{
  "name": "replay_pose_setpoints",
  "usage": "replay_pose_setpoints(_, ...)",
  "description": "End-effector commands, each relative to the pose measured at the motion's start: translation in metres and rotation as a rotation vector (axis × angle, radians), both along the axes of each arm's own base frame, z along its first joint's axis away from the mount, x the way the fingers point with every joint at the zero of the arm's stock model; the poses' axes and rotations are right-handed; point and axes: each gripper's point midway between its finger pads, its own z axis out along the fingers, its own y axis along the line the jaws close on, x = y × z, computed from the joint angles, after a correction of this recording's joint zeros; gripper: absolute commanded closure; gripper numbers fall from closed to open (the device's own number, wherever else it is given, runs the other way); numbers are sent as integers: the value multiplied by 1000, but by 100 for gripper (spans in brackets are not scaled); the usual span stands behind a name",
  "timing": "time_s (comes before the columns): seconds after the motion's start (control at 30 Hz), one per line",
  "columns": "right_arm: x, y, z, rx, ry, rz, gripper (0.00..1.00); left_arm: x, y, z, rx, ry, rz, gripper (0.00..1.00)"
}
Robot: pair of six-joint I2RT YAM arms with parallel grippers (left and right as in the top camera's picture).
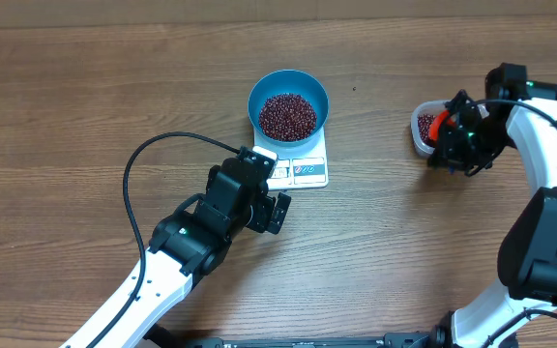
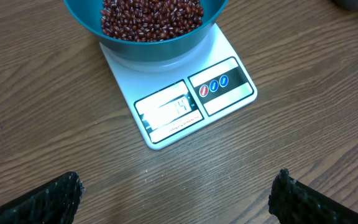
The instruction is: Scoop item into bowl and weigh 150g on scale
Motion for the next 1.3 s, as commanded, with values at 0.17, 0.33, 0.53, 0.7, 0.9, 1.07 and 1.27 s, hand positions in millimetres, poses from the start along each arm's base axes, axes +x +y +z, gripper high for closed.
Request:
replay_pose_setpoints(0.17,4,1,-3,0,-8,-26,90,3,3,1,15,-8,6,1)
replay_pose_setpoints(0.33,5,1,-11,6,16,-45,90,3,3,1,15,-8,6,0)
replay_pose_setpoints(0.53,-1,2,-14,15,56,-57,76,3,3,1,15,-8,6,1)
replay_pose_setpoints(0.7,-5,-2,-13,19,89,-128,66,3,3,1,15,-8,6,1)
replay_pose_setpoints(0.9,-1,0,0,82,88,-186,62,3,3,1,15,-8,6,1)
replay_pose_setpoints(1.07,4,0,23,89,44,-231,57,3,3,1,15,-9,6,0)
replay_pose_setpoints(1.27,5,-7,79,82,-108,-284,51,3,3,1,15,-9,6,0)
